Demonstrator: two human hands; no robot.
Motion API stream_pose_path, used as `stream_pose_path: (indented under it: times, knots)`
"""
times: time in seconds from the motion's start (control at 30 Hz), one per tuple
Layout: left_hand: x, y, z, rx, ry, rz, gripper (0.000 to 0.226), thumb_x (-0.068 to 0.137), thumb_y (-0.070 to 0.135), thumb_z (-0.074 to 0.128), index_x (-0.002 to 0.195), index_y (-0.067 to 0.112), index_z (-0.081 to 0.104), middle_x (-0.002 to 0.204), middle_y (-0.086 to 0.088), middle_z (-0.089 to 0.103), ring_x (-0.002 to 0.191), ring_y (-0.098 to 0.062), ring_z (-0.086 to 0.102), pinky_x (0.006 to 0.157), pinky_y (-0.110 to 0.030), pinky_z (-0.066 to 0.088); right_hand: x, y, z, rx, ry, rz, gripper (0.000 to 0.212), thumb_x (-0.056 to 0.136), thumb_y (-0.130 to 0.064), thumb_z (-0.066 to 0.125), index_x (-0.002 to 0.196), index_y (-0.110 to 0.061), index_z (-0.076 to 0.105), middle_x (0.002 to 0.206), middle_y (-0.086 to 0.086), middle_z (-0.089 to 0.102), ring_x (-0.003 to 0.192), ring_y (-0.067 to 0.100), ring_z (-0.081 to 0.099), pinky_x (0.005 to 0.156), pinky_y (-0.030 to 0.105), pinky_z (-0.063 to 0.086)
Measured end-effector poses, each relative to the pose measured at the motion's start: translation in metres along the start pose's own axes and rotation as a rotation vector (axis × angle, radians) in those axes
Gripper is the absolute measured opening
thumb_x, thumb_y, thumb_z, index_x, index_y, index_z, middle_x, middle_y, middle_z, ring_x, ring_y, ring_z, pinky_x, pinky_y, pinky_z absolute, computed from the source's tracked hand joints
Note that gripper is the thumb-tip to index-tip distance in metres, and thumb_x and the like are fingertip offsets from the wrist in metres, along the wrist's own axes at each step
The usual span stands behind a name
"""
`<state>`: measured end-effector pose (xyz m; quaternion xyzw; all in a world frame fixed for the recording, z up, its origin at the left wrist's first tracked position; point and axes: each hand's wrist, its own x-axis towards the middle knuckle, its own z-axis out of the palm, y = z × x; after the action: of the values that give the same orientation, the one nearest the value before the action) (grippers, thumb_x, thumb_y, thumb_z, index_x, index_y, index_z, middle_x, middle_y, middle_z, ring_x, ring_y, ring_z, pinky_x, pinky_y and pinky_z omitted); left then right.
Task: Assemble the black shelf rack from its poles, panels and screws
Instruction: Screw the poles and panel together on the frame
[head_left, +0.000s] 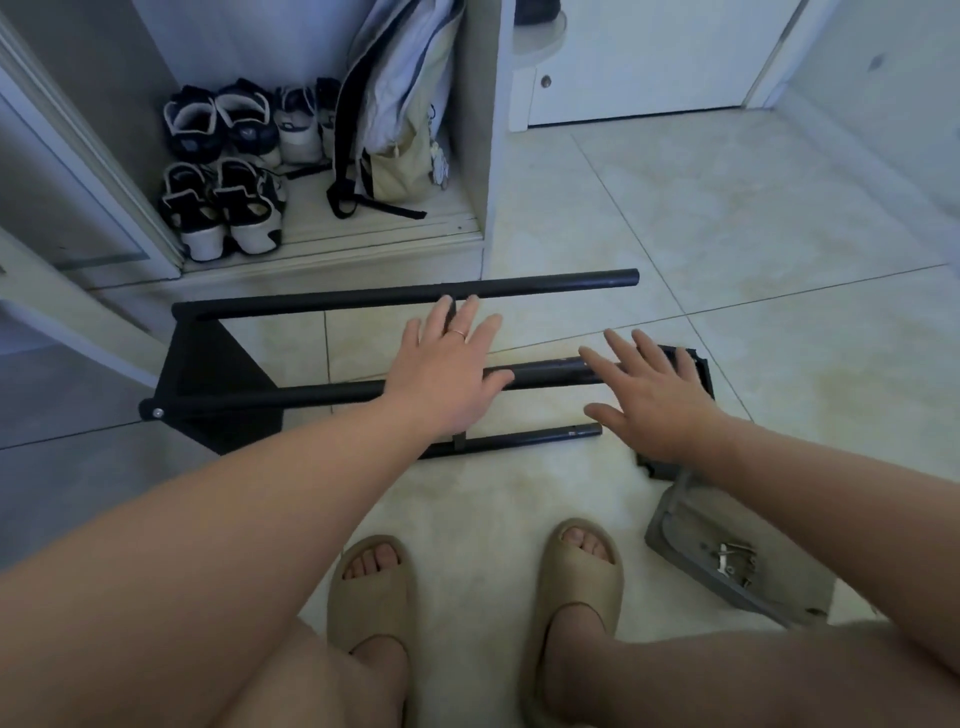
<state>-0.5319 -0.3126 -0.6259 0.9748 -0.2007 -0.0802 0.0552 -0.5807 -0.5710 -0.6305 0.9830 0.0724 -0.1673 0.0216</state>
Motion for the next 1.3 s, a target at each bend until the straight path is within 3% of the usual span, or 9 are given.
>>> stream_pose_path:
  times: [0.23, 0.37, 0.6, 0.8, 0.87, 1.0, 1.1, 1.17, 1.3]
  knots:
    - [-0.003, 0.095, 0.004, 0.157, -0.009, 0.337, 0.076, 0.097, 0.069, 0.025, 0.159, 0.035, -0.002, 0.168, 0.002, -0.016, 0.153, -0.027, -0.021, 0.123, -0.056, -0.005, -0.100, 0.089, 0.023, -0.048, -0.048, 0.227, 0.074, 0.099, -0.069, 0.019, 0.156, -0.042, -0.021, 0.166, -0.006, -0.027, 0.155, 0.026, -0.021, 0.122, 0.063, 0.000]
    - [-0.001, 0.153, 0.024, 0.208, -0.051, 0.494, 0.077, 0.096, 0.071, 0.022, 0.159, 0.036, -0.005, 0.167, 0.001, -0.016, 0.152, -0.028, -0.021, 0.123, -0.056, -0.005, -0.143, 0.130, 0.049, -0.050, -0.145, 0.290, 0.073, 0.101, -0.067, 0.020, 0.157, -0.041, -0.019, 0.167, -0.005, -0.025, 0.156, 0.026, -0.018, 0.122, 0.061, 0.000]
    - [0.010, 0.228, 0.088, 0.210, -0.236, 0.659, 0.078, 0.097, 0.069, 0.029, 0.159, 0.034, -0.003, 0.167, 0.003, -0.014, 0.155, -0.026, -0.012, 0.124, -0.053, 0.004, -0.139, 0.172, 0.120, 0.160, -0.478, 0.262, 0.069, 0.102, -0.058, 0.039, 0.162, -0.037, 0.010, 0.165, 0.001, 0.028, 0.149, 0.026, 0.031, 0.115, 0.041, 0.033]
    - [0.025, 0.245, 0.153, 0.074, -0.464, 0.488, 0.080, 0.099, 0.057, 0.042, 0.160, 0.024, 0.001, 0.169, -0.001, -0.005, 0.154, -0.028, 0.005, 0.121, -0.049, 0.021, -0.109, 0.182, 0.188, 0.202, -0.572, 0.253, 0.043, 0.103, -0.029, 0.039, 0.146, -0.026, 0.043, 0.137, 0.009, 0.059, 0.122, 0.033, 0.057, 0.092, 0.041, 0.051]
    - [0.028, 0.247, 0.173, -0.036, -0.530, 0.362, 0.082, 0.099, 0.053, 0.047, 0.159, 0.020, 0.001, 0.169, -0.002, -0.001, 0.152, -0.029, 0.012, 0.118, -0.049, 0.027, -0.106, 0.186, 0.207, 0.172, -0.552, 0.234, 0.037, 0.103, -0.030, 0.038, 0.138, -0.025, 0.048, 0.131, 0.008, 0.061, 0.115, 0.032, 0.060, 0.078, 0.036, 0.044]
    - [0.037, 0.248, 0.207, -0.312, -0.573, 0.040, 0.074, 0.101, 0.043, 0.048, 0.159, 0.019, 0.007, 0.165, -0.009, 0.018, 0.143, -0.035, 0.033, 0.112, -0.049, 0.037, -0.095, 0.198, 0.240, 0.111, -0.475, 0.214, 0.038, 0.103, -0.033, 0.041, 0.139, -0.026, 0.048, 0.128, 0.005, 0.063, 0.112, 0.029, 0.061, 0.075, 0.034, 0.034]
    - [0.045, 0.246, 0.222, -0.465, -0.574, -0.050, 0.050, 0.102, 0.041, 0.047, 0.146, 0.019, 0.038, 0.138, -0.008, 0.055, 0.109, -0.030, 0.063, 0.092, -0.047, 0.053, -0.083, 0.202, 0.258, 0.124, -0.447, 0.221, 0.038, 0.104, -0.030, 0.044, 0.141, -0.026, 0.048, 0.122, 0.005, 0.065, 0.104, 0.028, 0.063, 0.070, 0.034, 0.040]
    - [0.048, 0.244, 0.231, -0.494, -0.564, -0.033, 0.025, 0.102, 0.042, 0.046, 0.116, 0.023, 0.054, 0.108, -0.004, 0.067, 0.081, -0.020, 0.064, 0.072, -0.039, 0.054, -0.076, 0.204, 0.269, 0.126, -0.442, 0.220, 0.038, 0.104, -0.028, 0.045, 0.142, -0.027, 0.048, 0.126, 0.006, 0.061, 0.101, 0.029, 0.064, 0.065, 0.034, 0.039]
    - [0.048, 0.241, 0.240, -0.622, -0.612, -0.092, 0.018, 0.101, 0.043, 0.047, 0.090, 0.030, 0.049, 0.084, 0.001, 0.066, 0.077, -0.021, 0.066, 0.071, -0.043, 0.057, -0.067, 0.206, 0.283, 0.102, -0.427, 0.183, 0.032, 0.105, -0.023, 0.046, 0.137, -0.024, 0.050, 0.132, 0.008, 0.049, 0.094, 0.031, 0.062, 0.061, 0.036, 0.041]
